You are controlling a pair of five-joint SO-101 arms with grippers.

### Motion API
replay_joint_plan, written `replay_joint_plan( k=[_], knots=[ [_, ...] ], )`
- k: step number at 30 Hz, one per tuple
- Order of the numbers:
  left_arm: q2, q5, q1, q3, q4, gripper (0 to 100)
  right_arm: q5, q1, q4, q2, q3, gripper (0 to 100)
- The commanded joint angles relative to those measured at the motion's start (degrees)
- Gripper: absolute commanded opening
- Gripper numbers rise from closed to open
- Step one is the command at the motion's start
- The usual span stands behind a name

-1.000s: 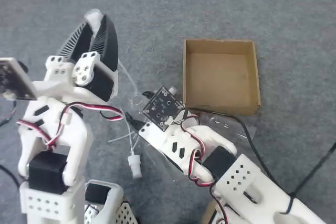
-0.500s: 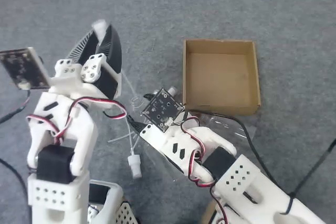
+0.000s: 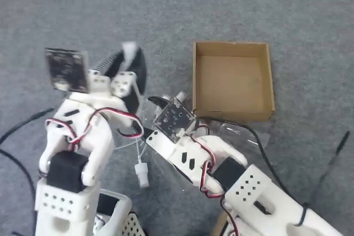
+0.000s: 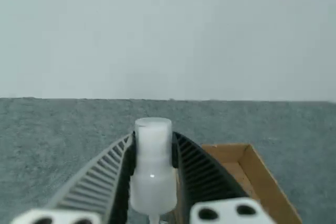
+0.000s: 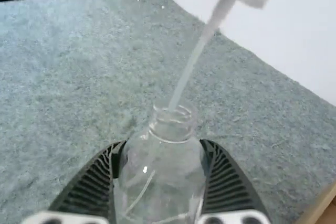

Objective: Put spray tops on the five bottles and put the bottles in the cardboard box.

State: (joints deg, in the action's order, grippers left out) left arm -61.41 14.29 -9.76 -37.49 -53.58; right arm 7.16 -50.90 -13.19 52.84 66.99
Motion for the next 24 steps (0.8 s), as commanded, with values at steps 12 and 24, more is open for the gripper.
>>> replay_joint_plan(
  k=[12, 24],
  knots=[
    [-0.8, -8.5, -1.1, 0.4, -5.5, 12, -7.1, 1.9, 8.8, 2.4, 4.0, 0.6],
    [1.1, -13.7, 4.0, 7.8, -5.4, 15, -7.1, 1.9, 8.6, 2.4, 5.1, 0.6]
  ],
)
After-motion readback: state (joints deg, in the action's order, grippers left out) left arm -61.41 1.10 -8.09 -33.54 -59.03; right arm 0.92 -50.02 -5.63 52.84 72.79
